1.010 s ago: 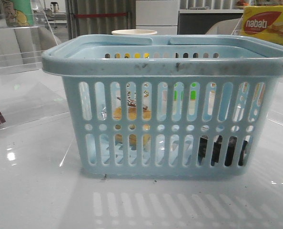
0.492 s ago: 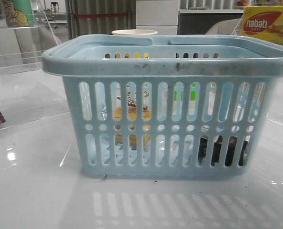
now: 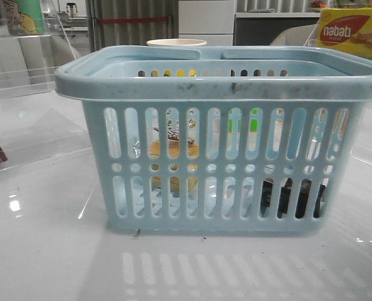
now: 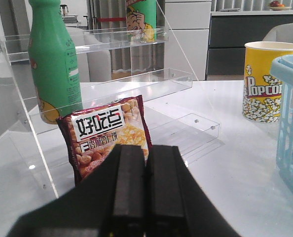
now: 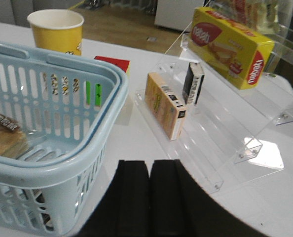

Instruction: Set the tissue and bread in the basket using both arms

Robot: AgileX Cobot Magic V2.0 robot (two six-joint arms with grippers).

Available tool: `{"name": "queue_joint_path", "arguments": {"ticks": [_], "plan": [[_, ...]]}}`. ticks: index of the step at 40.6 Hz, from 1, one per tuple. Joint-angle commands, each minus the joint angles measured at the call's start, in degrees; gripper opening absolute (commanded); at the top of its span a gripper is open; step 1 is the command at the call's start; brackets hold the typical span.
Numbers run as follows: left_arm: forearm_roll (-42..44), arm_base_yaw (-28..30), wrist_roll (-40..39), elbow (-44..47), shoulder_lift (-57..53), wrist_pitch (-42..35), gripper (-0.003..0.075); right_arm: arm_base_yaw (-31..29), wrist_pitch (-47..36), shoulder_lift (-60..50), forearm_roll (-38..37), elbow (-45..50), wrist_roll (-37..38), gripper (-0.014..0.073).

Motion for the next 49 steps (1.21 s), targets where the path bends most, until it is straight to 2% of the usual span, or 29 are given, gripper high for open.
{"name": "queue_joint_path", "arguments": {"ticks": [1,9,21,37,49], "plan": [[-0.15,0.11,-0.60,-0.02,-0.96,-4.83,0.0090,-2.83,-10.15,-3.85,-0.84,4.08,-0.46,0.0058],[-0.15,0.11,-0.60,-0.02,-0.96,-4.83,0.0090,-7.23,-14.97,-12.26,-0.84,15.45,-0.46,0.0058],[-0.15,0.11,-0.60,-0.02,-0.96,-4.83,0.0090,-8.34,-20.46,-20.62,-0.79,26.30,-0.46,0.0058],[-0.15,0.11,-0.60,-0.02,-0.96,-4.83,0.0090,-9.18,-20.89,-20.55,-0.46,26.53,-0.46,0.0058],[-0.15,0.11,-0.60,-0.02,-0.96,-4.83,0.0090,-6.64,-21.52,-20.55,-0.33,26.53,-0.46,0.0058]]}}
